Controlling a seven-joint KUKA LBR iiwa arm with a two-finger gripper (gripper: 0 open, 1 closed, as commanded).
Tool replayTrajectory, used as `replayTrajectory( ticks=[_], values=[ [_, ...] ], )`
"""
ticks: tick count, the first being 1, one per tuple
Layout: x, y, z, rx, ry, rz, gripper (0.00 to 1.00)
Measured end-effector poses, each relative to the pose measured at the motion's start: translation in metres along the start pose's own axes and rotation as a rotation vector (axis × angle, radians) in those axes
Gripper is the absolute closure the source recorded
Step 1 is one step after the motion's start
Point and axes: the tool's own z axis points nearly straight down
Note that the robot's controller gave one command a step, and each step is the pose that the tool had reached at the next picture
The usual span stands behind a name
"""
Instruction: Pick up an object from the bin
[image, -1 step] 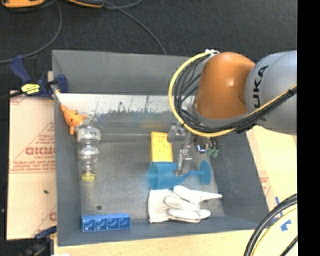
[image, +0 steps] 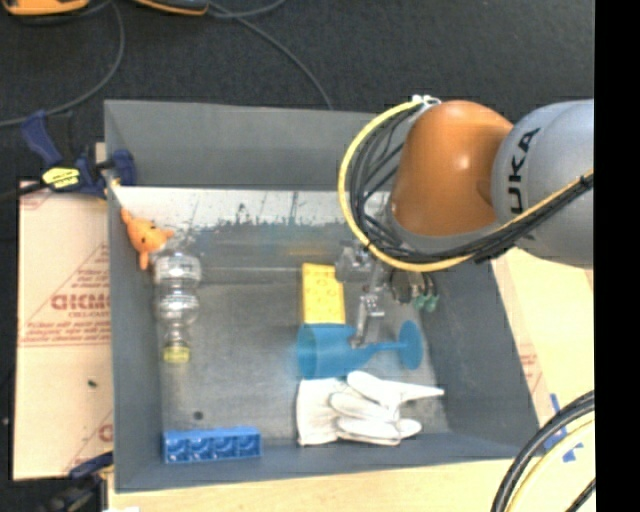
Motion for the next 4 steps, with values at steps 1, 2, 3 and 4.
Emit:
replayTrajectory(
  ticks=[1,2,3,4],
  values=[
    [0.014,-0.038,0.127,0.0,0.002,0.063,0.0],
    [0.019,-0.045,0.096,-0.001,0.0,0.083,0.0],
    [0.024,-0.012,0.11,-0.002,0.001,0.061,0.0],
    [0.018,-0.022,0.138,-0.002,0.001,0.209,0.0]
  ],
)
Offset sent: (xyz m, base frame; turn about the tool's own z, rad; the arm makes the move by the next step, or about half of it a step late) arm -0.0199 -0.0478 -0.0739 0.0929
